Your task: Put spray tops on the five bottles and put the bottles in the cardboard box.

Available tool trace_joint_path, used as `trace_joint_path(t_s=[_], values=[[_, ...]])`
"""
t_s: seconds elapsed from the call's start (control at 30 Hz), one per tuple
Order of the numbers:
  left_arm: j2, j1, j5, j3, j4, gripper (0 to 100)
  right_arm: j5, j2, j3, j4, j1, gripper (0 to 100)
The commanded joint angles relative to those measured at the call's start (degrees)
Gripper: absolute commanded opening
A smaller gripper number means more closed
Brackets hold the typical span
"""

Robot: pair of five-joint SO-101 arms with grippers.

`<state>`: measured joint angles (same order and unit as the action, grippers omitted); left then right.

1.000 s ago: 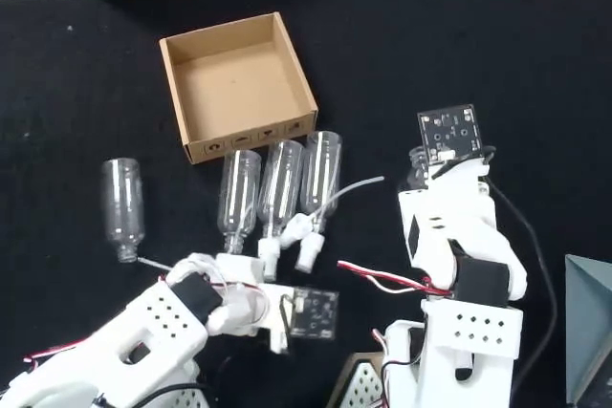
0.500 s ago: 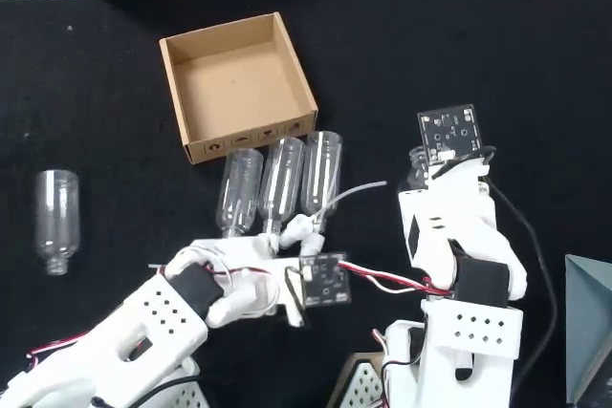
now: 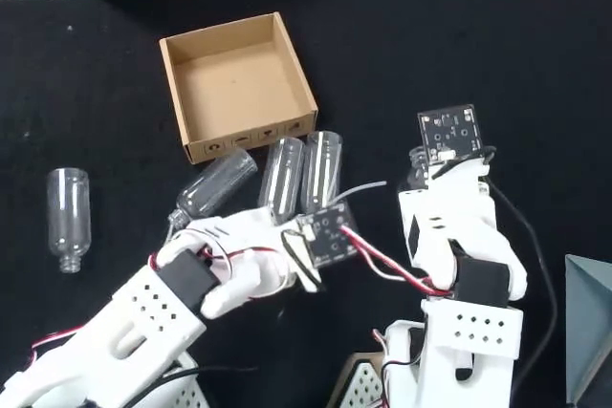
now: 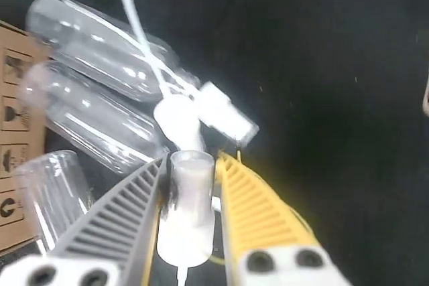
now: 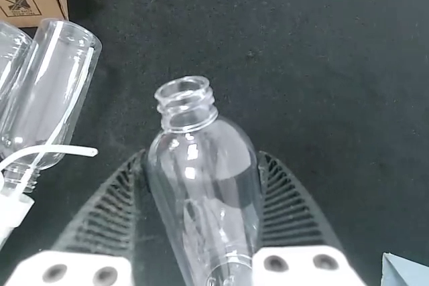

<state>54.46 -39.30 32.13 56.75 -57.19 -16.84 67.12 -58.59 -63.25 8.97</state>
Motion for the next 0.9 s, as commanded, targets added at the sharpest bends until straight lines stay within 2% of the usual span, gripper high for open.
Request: trace_joint_path(t_s=[0.0, 0.63, 0.87], values=[[0.62, -0.66, -3.69, -6.73, -0.26, 3, 0.53, 1.19, 0.40, 1.67, 1.49, 6.7], [0.62, -0.31, -16.09, -20.97, 0.00, 3, 2.02, 1.27, 0.66, 1.05, 1.49, 6.7], [0.62, -0.48, -21.45, -26.15, 0.00, 3, 1.58, 10.59, -1.98, -0.09, 1.05, 6.7]])
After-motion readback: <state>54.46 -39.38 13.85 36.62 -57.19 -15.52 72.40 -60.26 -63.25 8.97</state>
